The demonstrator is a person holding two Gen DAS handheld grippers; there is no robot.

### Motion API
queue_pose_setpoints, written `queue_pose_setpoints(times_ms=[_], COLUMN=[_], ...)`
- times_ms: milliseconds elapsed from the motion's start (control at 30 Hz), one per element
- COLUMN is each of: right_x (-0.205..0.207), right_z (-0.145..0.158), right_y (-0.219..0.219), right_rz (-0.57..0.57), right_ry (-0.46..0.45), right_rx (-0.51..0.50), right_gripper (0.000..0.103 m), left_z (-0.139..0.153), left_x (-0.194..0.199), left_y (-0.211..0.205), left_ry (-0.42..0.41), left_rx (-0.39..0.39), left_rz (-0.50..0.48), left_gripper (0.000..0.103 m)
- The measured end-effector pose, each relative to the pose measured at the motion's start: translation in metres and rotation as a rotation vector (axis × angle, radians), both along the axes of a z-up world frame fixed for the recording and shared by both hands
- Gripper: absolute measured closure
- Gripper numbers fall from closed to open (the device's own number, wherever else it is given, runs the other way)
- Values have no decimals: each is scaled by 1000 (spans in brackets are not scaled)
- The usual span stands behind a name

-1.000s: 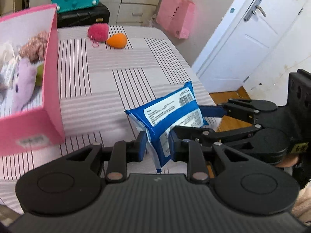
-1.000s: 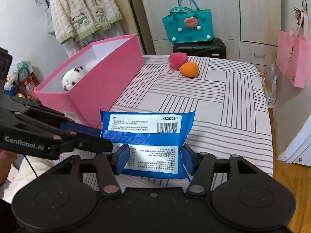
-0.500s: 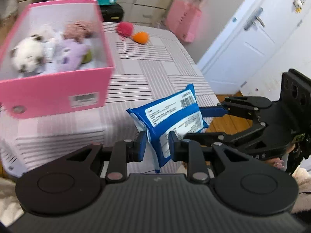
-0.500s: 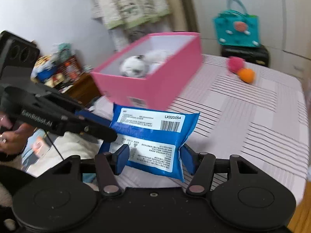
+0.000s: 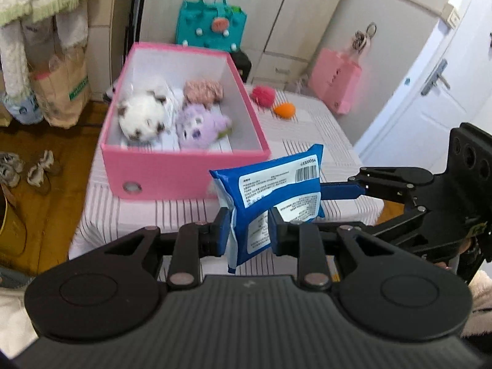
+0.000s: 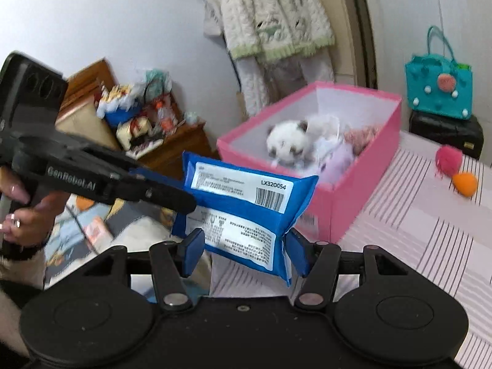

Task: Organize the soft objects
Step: 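Carry the blue wipes packet with both tools over the pink box, then lower the packet into the box and open both tools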

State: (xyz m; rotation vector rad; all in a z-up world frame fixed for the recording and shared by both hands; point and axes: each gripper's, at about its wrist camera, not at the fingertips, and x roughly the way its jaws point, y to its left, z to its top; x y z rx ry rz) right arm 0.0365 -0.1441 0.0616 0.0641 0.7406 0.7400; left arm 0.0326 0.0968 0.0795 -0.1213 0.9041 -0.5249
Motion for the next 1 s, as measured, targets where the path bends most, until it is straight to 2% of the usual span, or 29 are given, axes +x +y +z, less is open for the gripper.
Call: queue_pose_setpoints(times_ms=[133, 233, 367, 500, 567, 667, 800, 900, 1000], right_x=[18, 41, 71, 106, 122, 151, 183, 196, 206], right_z=[12, 19, 29, 33, 30, 21, 6, -5, -15], right_y=[3, 1, 1, 5, 9, 16, 30, 36, 38], right_rz=[-67, -106, -135, -166, -183, -209, -208, -220, -224], right_ry=[-95, -131, -188, -197, -176, -151, -111, -109, -88], right_rx=[7, 60, 78, 82, 81, 62, 7, -36, -62], right_gripper=[39, 41, 55, 67, 69, 71, 71, 71, 72], left_z=[14, 31, 48, 52, 47, 35, 13, -6, -22], left_x=[16, 38, 67, 99, 119, 149, 193, 218, 232], left_y=[8, 15, 14, 9, 7, 8, 4, 6, 4], left_ry=[-66, -176, -297, -371, -364, -305, -248, -187, -167], left_rx=[-27, -74, -88, -38, -22, -27, 7, 10, 38], left_rz=[8, 14, 51, 109, 147, 184, 222, 225, 209], left_gripper=[79, 79, 79, 79, 79, 79, 79, 79, 79])
